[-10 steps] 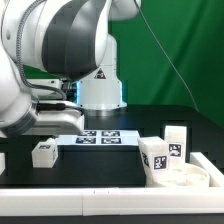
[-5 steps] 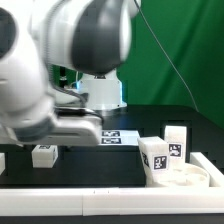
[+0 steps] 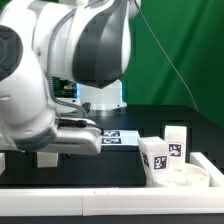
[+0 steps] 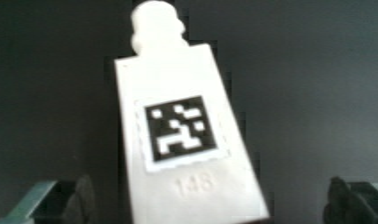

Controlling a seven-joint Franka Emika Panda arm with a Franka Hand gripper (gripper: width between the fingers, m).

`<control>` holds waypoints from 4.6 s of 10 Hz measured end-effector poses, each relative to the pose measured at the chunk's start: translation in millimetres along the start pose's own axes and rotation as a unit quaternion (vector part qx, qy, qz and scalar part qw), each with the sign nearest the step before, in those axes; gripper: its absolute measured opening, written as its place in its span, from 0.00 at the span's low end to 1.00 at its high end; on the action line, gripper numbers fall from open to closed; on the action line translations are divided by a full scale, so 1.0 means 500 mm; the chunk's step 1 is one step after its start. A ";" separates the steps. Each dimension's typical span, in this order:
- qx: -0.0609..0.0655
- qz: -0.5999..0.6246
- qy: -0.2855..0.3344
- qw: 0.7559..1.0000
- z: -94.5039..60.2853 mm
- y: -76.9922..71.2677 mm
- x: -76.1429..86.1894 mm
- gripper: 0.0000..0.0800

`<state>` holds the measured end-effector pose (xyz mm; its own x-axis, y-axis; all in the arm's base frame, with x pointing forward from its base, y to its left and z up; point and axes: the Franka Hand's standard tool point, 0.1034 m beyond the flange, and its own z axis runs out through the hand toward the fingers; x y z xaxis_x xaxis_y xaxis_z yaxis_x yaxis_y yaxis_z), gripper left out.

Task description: Assemble stool

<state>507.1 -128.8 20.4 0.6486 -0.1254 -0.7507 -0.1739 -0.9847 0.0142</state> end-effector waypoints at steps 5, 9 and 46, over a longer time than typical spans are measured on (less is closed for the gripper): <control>0.009 0.008 -0.018 1.000 0.018 0.017 -0.008 0.81; 0.009 0.008 -0.018 1.000 0.018 0.017 -0.008 0.41; 0.022 -0.031 0.666 0.745 -0.317 -0.486 -0.101 0.42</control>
Offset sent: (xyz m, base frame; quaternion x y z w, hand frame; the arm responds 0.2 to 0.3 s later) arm 0.0000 0.0000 0.0000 0.0000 0.0000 0.0000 1.0000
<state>633.9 97.4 159.8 0.8120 -0.1173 0.5718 -0.1174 -0.9924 -0.0369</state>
